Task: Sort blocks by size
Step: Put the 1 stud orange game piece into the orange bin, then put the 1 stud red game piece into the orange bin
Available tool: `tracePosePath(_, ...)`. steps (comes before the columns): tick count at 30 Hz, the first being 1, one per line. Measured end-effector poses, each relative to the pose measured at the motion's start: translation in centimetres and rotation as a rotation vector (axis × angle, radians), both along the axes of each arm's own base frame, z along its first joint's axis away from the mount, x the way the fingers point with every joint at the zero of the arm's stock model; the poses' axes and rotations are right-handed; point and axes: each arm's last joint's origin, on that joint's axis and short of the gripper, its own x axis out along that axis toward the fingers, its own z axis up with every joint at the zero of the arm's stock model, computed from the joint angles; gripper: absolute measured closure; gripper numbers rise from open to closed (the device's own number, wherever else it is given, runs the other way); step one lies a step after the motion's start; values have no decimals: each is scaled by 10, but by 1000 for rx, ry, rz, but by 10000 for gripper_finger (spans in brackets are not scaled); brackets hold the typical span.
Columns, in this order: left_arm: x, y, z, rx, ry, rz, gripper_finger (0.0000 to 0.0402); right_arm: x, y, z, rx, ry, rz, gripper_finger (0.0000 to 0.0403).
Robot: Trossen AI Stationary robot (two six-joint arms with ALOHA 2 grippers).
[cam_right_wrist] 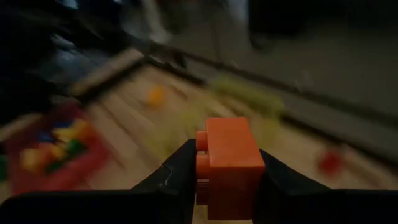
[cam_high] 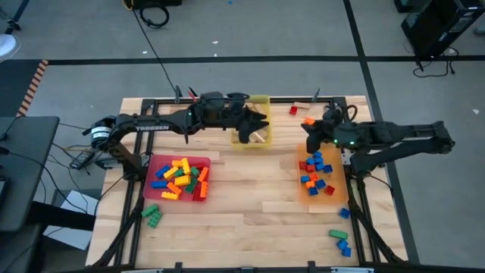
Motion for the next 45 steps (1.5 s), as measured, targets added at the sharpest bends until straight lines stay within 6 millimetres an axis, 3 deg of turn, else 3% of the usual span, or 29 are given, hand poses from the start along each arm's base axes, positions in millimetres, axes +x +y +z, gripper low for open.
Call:
tracePosePath(8,-1,5,0,5,1,83,208,5,-11,-44,387,330,-140,289)
tracePosePath(15,-1,7,0,111,14,122,208,19,-14,-78,544,561,-158,289)
tracePosePath(20,-2,7,0,183,30,96,208,16,-11,-114,668,570,-154,289)
tracePosePath(25,-17,12,6,261,99,39,208,7,-6,-137,728,537,-227,285)
tracePosePath(30,-43,15,17,365,210,89,208,3,-2,-146,760,518,-276,254)
tracePosePath(36,-65,14,26,446,318,184,208,6,1,-143,763,497,-261,192)
tracePosePath(45,-97,12,4,451,257,301,208,8,2,-137,764,480,-251,129)
